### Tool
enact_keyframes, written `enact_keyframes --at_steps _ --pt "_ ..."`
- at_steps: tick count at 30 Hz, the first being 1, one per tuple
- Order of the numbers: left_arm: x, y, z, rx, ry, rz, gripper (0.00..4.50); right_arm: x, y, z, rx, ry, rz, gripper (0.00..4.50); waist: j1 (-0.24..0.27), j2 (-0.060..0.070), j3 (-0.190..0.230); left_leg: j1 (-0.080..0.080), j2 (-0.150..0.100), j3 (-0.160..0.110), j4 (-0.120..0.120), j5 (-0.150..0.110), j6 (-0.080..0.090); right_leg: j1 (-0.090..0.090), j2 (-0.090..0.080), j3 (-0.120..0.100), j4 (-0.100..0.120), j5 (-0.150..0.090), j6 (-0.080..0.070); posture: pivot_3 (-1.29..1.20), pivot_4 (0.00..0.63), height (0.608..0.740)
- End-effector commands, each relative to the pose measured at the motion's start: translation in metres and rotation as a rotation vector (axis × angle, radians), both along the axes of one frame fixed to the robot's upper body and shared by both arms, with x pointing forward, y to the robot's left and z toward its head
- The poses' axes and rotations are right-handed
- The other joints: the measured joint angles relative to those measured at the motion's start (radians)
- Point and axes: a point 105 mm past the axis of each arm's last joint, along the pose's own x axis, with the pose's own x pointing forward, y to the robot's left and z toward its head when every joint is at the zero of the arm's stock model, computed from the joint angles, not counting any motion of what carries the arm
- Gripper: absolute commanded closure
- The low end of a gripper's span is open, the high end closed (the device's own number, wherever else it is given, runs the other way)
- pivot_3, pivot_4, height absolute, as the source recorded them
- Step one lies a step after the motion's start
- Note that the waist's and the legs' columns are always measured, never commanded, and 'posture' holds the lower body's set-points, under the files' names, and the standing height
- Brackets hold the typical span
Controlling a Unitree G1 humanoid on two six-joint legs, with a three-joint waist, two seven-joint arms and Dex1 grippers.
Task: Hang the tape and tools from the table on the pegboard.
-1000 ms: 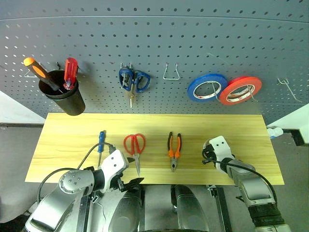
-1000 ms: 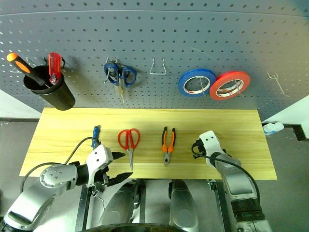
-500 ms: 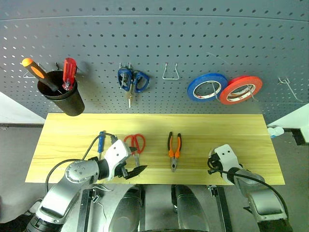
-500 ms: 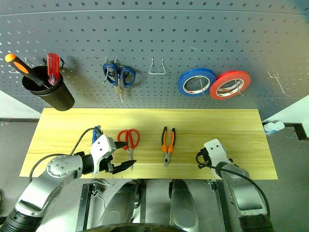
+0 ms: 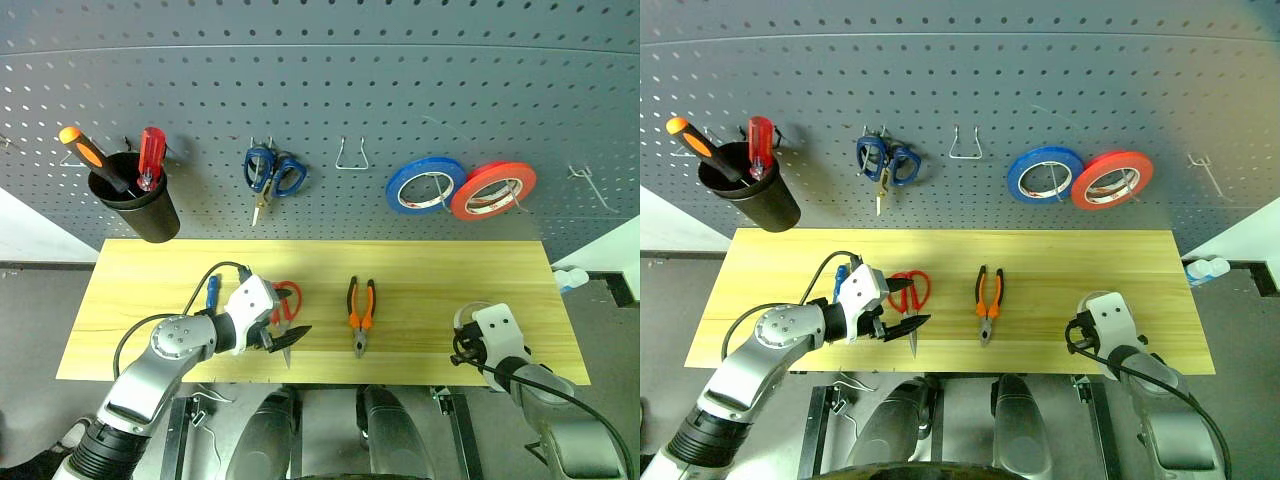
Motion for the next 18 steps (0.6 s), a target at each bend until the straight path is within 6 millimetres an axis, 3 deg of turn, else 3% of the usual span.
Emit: enact_keyframes --at_steps 1,9,18 --pt "0.000 -0.006 0.005 -0.015 -0.033 -0.029 0.58 0.000 -0.001 0.014 -0.003 -0.067 -0.011 4.44 -0.002 0.001 -0.008 0.000 0.000 0.000 0.000 0.000 0.000 0.000 0.000 0.000 0.001 0.000 0.000 -0.01 0.172 0.723" --pt "-0.001 -0.007 0.010 -0.040 -0.054 -0.037 0.58 0.005 0.000 0.020 0.000 -0.098 -0.003 4.44 0.000 0.004 -0.027 0.002 0.000 0.000 0.002 0.001 -0.001 0.000 0.001 0.001 0.005 0.000 0.000 -0.01 0.160 0.723" --pt "-0.022 -0.017 0.026 -0.158 -0.111 -0.174 0.58 0.016 -0.005 0.025 -0.022 -0.119 0.008 4.44 0.000 0.005 -0.047 0.003 0.000 0.002 0.003 0.001 -0.001 0.000 0.001 0.002 0.008 0.000 0.000 -0.01 0.150 0.723"
